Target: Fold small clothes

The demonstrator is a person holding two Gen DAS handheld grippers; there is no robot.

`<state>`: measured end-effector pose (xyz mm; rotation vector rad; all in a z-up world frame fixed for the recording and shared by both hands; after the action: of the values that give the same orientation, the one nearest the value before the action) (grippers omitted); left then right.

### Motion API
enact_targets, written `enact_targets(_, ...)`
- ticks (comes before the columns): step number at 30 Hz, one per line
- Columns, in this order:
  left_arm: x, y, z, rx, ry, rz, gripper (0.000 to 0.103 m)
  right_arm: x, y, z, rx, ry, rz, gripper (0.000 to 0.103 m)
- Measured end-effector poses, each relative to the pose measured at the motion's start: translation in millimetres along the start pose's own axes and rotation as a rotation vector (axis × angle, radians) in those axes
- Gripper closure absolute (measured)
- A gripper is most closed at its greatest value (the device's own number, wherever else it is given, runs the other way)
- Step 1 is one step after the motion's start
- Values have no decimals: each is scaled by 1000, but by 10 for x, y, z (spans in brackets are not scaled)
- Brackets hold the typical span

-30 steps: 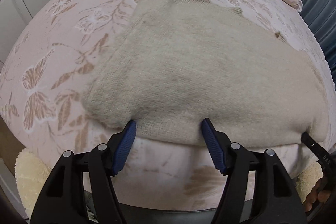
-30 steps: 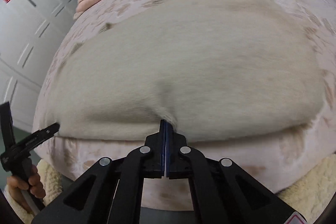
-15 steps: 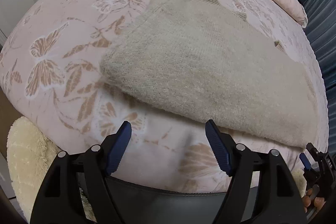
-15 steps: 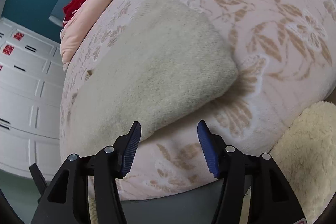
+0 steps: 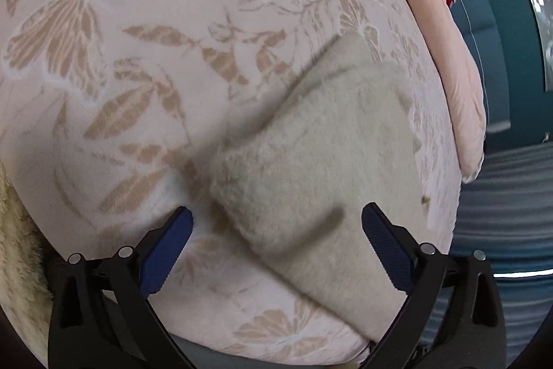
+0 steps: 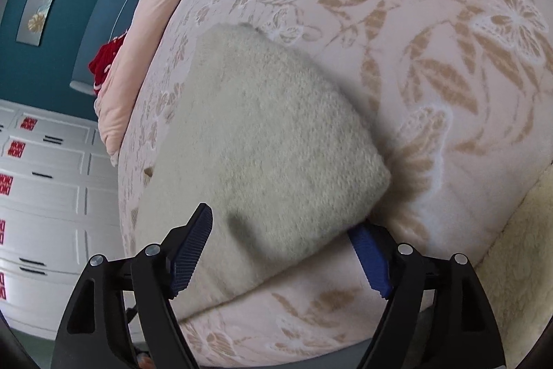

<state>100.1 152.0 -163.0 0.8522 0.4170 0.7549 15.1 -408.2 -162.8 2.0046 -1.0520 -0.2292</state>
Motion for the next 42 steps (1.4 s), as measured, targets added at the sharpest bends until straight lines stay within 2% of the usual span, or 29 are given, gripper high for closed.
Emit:
enact_targets(1, 39, 3, 42, -13, 5, 7, 8, 44, -32, -17, -4, -14, -2, 23)
enact_targets(3, 77, 9, 169, -38, -21, 5, 36, 113, -84, -89, -6, -19, 1, 25)
enact_targets(4, 91, 10, 206, -29, -25, -9, 42, 141, -98, -137, 5, -12, 5, 30)
enact_targets(5, 97, 13, 232, -28, -20, -25, 57, 162, -112, -206, 24, 4, 5, 53)
enact_targets(6, 97, 21, 256, -36, -19, -44, 75, 179, -125, -264, 32, 25, -5, 84)
enact_targets(8, 121, 115, 307, -55, -31, -59, 83, 236, -74, -397, 53, 60, -4, 86)
enact_targets(9, 122, 208, 335, -68, -39, -56, 85, 282, 14, -482, 91, 72, 13, 87)
enact_targets(13, 49, 611, 425, -112, -91, -98, 88, 339, 486, -795, 165, 151, 20, 89)
enact_targets(16, -60, 919, 242, -96, -112, -125, 89, 153, 798, -795, 96, 246, 3, 89)
enact_targets(18, -156, 984, -4, -48, -119, -150, 88, -44, 818, -586, -5, 303, -44, 89)
enact_targets(20, -237, 835, -281, 33, -136, -176, 86, -272, 583, -262, -118, 352, -154, 86)
enact_targets(21, -274, 724, -414, 69, -131, -195, 85, -401, 490, -54, -152, 334, -195, 84)
enact_targets(22, -309, 652, -526, 96, -113, -204, 84, -464, 454, 98, -165, 299, -207, 83)
enact_targets(24, -320, 708, -573, 110, -110, -151, 76, -460, 591, 221, -139, 239, -148, 73)
enact_targets(25, -303, 793, -513, 128, -146, -105, 74, -403, 711, 220, -150, 238, -102, 67)
enact_targets(26, -267, 902, -413, 157, -205, -35, 73, -323, 842, 204, -199, 262, -49, 59)
enact_targets(28, -181, 1147, -140, 205, -352, 136, 65, -124, 1073, 139, -315, 337, 54, 54)
enact_targets(29, -136, 1235, -6, 220, -411, 205, 55, -21, 1162, 97, -342, 360, 94, 54)
enact_targets(30, -98, 1285, 141, 219, -454, 251, 45, 72, 1199, 52, -329, 364, 113, 54)
enact_targets(31, -80, 1287, 296, 199, -485, 268, 42, 156, 1193, -9, -291, 358, 117, 53)
enact_targets(32, -32, 1228, 426, 172, -501, 260, 37, 234, 1142, -78, -250, 353, 107, 45)
enact_targets(33, -30, 1129, 554, 142, -516, 236, 31, 315, 1033, -166, -213, 362, 85, 37)
enact_targets(34, -30, 991, 673, 117, -530, 206, 29, 373, 912, -258, -184, 388, 67, 36)
enact_targets(35, -28, 865, 732, 119, -537, 183, 25, 406, 766, -363, -174, 427, 55, 36)
enact_targets(37, -57, 493, 838, 129, -557, 133, 24, 471, 455, -504, -227, 513, 37, 36)
enact_targets(38, -73, 319, 853, 152, -562, 120, 25, 482, 314, -562, -252, 541, 31, 39)
enact_targets(40, -143, 39, 847, 209, -573, 80, 44, 478, 134, -628, -236, 546, 5, 76)
enact_targets(41, -182, -58, 838, 215, -585, 49, 56, 461, 87, -678, -210, 525, -18, 102)
enact_targets(42, -211, -113, 832, 225, -591, 44, 63, 446, 54, -724, -158, 501, -37, 102)
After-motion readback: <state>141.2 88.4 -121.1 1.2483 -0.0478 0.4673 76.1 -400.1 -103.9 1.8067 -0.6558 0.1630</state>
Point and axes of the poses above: each gripper's, at about its wrist camera, not at the fingertips, and y roughly against the way its jaws point, z to its right, x to its top, the point moved 4 cm from there along -y, roughly the way its jaws point, and after that the axes turned 9 degrees about y, right-handed, at the moved point
